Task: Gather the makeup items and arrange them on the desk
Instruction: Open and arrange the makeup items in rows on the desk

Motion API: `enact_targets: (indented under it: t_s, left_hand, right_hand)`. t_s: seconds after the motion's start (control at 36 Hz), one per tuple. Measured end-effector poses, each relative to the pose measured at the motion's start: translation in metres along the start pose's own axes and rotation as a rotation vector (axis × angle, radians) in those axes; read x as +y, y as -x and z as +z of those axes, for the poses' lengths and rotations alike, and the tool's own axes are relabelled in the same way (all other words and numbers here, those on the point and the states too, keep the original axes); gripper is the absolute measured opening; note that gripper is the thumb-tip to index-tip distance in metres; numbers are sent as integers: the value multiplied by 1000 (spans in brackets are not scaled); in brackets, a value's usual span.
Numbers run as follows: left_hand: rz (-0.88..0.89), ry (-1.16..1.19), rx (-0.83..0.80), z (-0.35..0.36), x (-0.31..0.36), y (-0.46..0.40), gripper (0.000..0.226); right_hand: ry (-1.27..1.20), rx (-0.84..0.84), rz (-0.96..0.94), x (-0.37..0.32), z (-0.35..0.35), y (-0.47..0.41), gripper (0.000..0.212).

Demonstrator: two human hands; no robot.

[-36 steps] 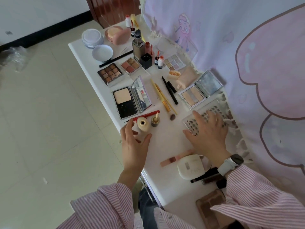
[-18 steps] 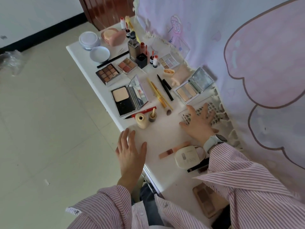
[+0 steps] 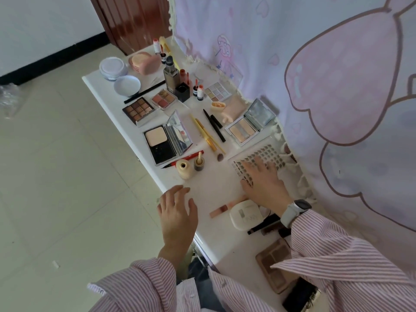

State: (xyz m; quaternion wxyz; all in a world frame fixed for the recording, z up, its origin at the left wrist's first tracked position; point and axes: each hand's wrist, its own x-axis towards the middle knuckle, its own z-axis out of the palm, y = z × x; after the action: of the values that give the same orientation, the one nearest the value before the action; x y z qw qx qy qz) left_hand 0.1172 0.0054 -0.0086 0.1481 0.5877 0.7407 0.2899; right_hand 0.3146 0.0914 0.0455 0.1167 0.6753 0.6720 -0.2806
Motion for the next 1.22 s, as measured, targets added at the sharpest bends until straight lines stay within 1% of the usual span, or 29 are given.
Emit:
enact_targets:
  t_s: [0.06, 0.11, 0.17, 0.19, 0.31, 0.36, 0.44, 0.5, 0.56, 0.61, 0.67, 0.72, 0.81, 0.92, 0.97, 1.0, 1.08, 1.17, 1.22]
  left_hand:
    - [84, 87, 3, 2, 14, 0, 23]
    - [119, 190, -57, 7, 30, -1, 19]
    - [95, 276, -152, 12, 48, -8, 23]
    - [59, 305, -206, 16, 58, -12, 26]
    - [-155, 346, -394, 31, 91, -37, 41]
    - [-243, 362, -463, 37, 103, -48, 46]
    - [-426, 501, -540, 43, 113, -57, 51]
    - [-502, 606, -530, 44, 116, -57, 51]
    - [-557, 697, -485, 48, 115, -55, 49]
    - [-605, 739, -455, 47, 115, -53, 51]
    - [-603, 743, -418, 43, 117, -53, 54]
    - [-532, 733, -357, 37, 121, -53, 55]
    - [-381, 693, -267, 22, 129, -55, 53]
    - [-240, 702, -190, 5, 130, -53, 57]
    - [-225, 775, -203, -5, 129, -51, 60]
    - [-254, 855, -228, -13, 130, -51, 59]
    - [-413, 1168, -344, -35, 128, -49, 58]
    - [-445, 1368, -495, -55, 120, -43, 65]
    - [-475, 1474, -553, -72, 113, -35, 65]
  right_hand:
    - [0, 62, -31, 5, -1, 3, 46]
    - [-2, 210, -30, 9, -3, 4, 37]
    - [-2, 316, 7, 14, -5, 2, 35]
    - [-7, 326, 30, 16, -5, -1, 38]
    - [-5, 252, 149, 21, -8, -20, 58]
    - [-12, 209, 193, 22, -11, -28, 65]
    - [-50, 145, 245, 21, -15, -35, 71]
    - [-55, 145, 254, 21, -16, -37, 72]
    - [-67, 166, 245, 22, -16, -37, 72]
    - [-101, 186, 226, 22, -17, -36, 70]
    - [-162, 212, 192, 22, -19, -32, 67]
    - [-247, 242, 149, 18, -22, -26, 62]
    - [-373, 297, 85, 12, -28, -12, 57]
    - [-433, 413, 35, 8, -37, 9, 52]
    - [-467, 460, 14, 10, -41, 20, 49]
    - [-484, 476, 1, 10, -43, 26, 48]
    - [-531, 499, -56, 10, -45, 47, 45]
    - [-520, 492, -188, 9, -41, 73, 46]
    - [-483, 474, -306, 6, -37, 92, 52]
